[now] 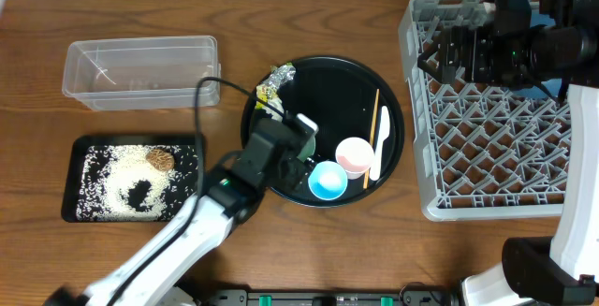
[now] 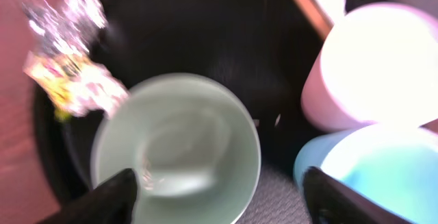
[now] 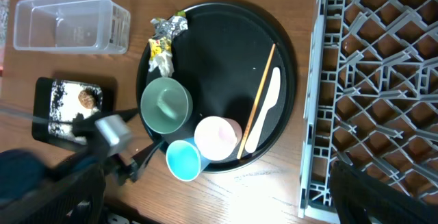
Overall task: Sort waste into correct bins and load items into the dishwasher rack
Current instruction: 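Set the bowl down on the round tray and open the left gripper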
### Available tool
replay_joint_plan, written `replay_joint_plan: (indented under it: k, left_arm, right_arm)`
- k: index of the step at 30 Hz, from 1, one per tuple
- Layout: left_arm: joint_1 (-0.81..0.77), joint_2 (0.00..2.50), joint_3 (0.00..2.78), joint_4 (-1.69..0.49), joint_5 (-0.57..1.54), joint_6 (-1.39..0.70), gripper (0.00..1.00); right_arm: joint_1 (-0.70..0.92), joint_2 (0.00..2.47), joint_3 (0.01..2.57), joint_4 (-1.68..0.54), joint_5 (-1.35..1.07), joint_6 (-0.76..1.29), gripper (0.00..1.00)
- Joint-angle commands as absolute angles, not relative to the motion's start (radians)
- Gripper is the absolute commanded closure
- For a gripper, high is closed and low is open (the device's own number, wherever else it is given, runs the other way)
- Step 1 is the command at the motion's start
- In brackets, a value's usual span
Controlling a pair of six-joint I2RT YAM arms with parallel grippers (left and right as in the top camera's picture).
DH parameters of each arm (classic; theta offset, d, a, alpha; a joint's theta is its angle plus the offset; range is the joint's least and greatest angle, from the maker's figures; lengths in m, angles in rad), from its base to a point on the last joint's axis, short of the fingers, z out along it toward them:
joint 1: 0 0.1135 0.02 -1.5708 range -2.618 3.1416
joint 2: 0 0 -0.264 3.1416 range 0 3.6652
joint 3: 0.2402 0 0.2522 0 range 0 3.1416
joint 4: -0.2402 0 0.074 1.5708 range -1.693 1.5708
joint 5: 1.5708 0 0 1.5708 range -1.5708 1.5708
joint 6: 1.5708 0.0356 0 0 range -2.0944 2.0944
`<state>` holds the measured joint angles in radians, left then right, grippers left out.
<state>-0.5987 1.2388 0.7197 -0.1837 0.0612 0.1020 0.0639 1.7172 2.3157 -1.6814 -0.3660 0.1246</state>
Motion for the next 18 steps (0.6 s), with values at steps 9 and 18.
replay_joint_plan:
  k: [9, 18]
  left_arm:
    - [-0.26, 0.755, 0.745, -0.435, 0.033, -0.061, 0.0]
    - [0.078, 0.635, 0.741, -0.757, 0.035, -0.13, 0.02]
  right_arm:
    - [0.078, 1.714, 2.315, -1.68, -0.366, 0.115, 0.01]
    - [0.078, 1.714, 2.315, -1.68, -0.366, 0.115, 0.01]
